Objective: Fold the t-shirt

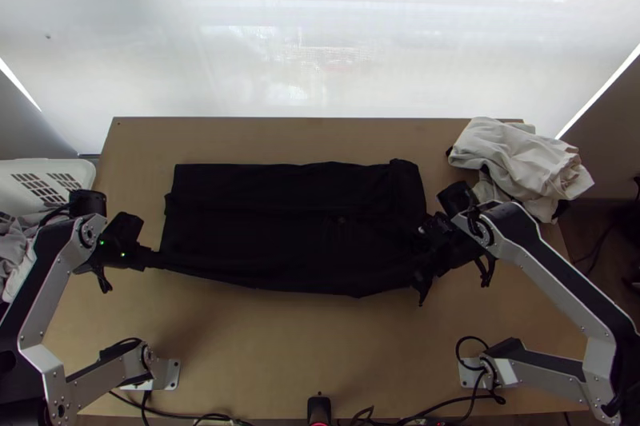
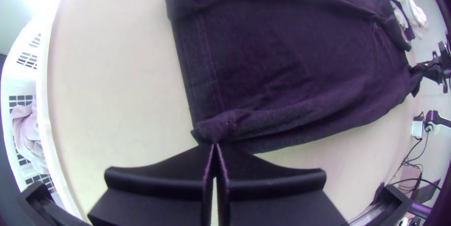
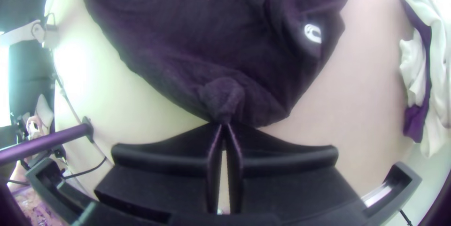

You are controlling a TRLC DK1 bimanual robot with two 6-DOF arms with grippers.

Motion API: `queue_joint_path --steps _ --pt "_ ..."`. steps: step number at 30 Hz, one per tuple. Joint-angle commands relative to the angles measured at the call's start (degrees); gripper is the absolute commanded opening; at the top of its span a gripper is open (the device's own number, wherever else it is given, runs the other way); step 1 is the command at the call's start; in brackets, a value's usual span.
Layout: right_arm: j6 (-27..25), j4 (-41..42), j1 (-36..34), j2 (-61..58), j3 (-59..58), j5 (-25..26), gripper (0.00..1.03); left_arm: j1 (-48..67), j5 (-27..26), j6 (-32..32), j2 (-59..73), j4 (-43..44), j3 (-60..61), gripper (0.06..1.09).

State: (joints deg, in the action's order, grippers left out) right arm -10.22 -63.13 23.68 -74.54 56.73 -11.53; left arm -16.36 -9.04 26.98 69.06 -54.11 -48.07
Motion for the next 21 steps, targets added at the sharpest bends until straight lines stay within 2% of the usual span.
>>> queue_joint_path --steps 1,21 --pt "-1.12 0.03 -4.96 -3.42 7.43 0.02 0.03 0.01 -1.77 -2.64 1.96 0.05 -5.98 0.09" --pt "-1.03 0.03 -8.04 -22.66 32.66 -0.07 0.03 1.24 -1.95 -7.38 18.75 3.39 -25.58 0.09"
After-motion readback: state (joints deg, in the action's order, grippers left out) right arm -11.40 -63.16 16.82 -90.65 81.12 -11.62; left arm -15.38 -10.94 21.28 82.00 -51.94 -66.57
